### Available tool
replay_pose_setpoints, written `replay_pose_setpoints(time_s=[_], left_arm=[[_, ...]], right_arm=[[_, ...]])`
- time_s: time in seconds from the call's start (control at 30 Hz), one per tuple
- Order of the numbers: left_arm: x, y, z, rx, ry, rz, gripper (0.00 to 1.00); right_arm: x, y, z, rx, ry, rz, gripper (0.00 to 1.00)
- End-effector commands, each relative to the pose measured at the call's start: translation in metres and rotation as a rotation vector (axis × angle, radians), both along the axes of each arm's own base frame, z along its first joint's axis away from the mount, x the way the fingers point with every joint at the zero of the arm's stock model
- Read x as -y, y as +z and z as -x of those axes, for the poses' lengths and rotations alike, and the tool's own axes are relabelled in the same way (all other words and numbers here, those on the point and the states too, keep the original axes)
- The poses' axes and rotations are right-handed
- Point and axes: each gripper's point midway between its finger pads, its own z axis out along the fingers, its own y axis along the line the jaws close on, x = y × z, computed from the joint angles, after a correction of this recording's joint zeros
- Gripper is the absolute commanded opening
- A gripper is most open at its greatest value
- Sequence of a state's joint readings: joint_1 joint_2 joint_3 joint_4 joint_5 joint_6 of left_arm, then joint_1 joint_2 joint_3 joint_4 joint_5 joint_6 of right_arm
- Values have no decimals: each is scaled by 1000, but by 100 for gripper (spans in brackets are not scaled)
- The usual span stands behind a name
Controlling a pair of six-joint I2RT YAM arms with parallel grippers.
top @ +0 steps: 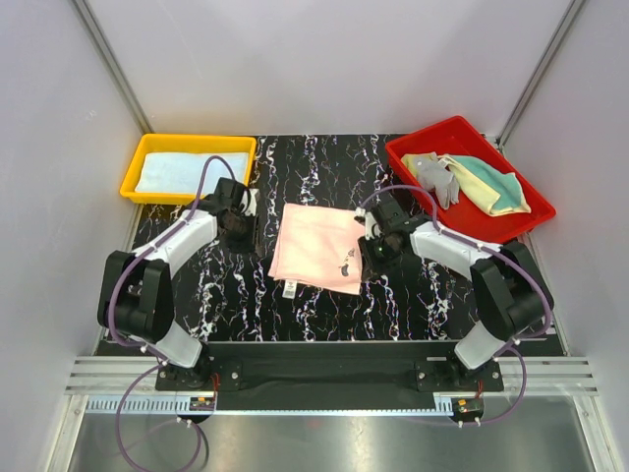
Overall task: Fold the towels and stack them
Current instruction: Fold the towel
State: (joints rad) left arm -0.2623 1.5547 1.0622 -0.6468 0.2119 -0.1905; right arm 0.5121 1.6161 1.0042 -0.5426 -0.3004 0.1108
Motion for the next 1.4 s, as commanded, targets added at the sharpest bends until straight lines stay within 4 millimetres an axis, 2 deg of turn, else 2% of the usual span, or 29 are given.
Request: replay_pose_setpoints(time_s=[0.0,0.07,0.2,0.3,0.4,0.53,0.63,0.73,0.77,0.83,0.9,1.0,1.07,1.17,1.2,1.27,1.37], left_arm=[[-19,-11,3,-35,54,-93,35],[-20,-10,2,-36,70,-102,37],[2,-7,-2,-43,56,10,47],[17,-19,1,-94,49,72,48],[20,-38,9,-151,69,67,49],[37,-46,21,-188,48,97,49],[43,-52,33,-216,72,89,44],[43,-59,47,-238,96,47,35],[32,-60,56,-242,162,-15,21],[30,-55,58,-231,185,-15,20],[24,-49,54,-192,216,-36,20],[21,-26,42,-124,252,-42,37],[28,-7,31,-73,239,-3,48],[42,9,12,-17,193,60,56],[41,9,5,-15,196,54,56],[46,15,-19,3,161,63,56],[43,18,-59,26,164,64,52]], right_arm=[[-6,-9,22,-110,-33,-33,26],[-7,-14,28,-140,-49,-46,31],[-11,-9,28,-136,-77,-79,37],[-11,4,18,-95,-120,-74,39],[-8,15,11,-65,-155,-62,40],[4,30,-4,10,-223,-6,42],[12,33,-15,53,-254,20,41],[22,32,-20,70,-287,35,35],[26,30,-22,75,-301,31,34],[25,31,-22,74,-304,27,34],[24,31,-23,67,-308,17,35],[23,32,-29,74,-334,10,39],[25,30,-38,74,-355,4,39],[27,31,-53,71,-386,-42,39],[24,33,-58,85,-371,-65,39],[24,42,-80,134,-387,-104,39],[23,42,-107,146,-410,-145,38]])
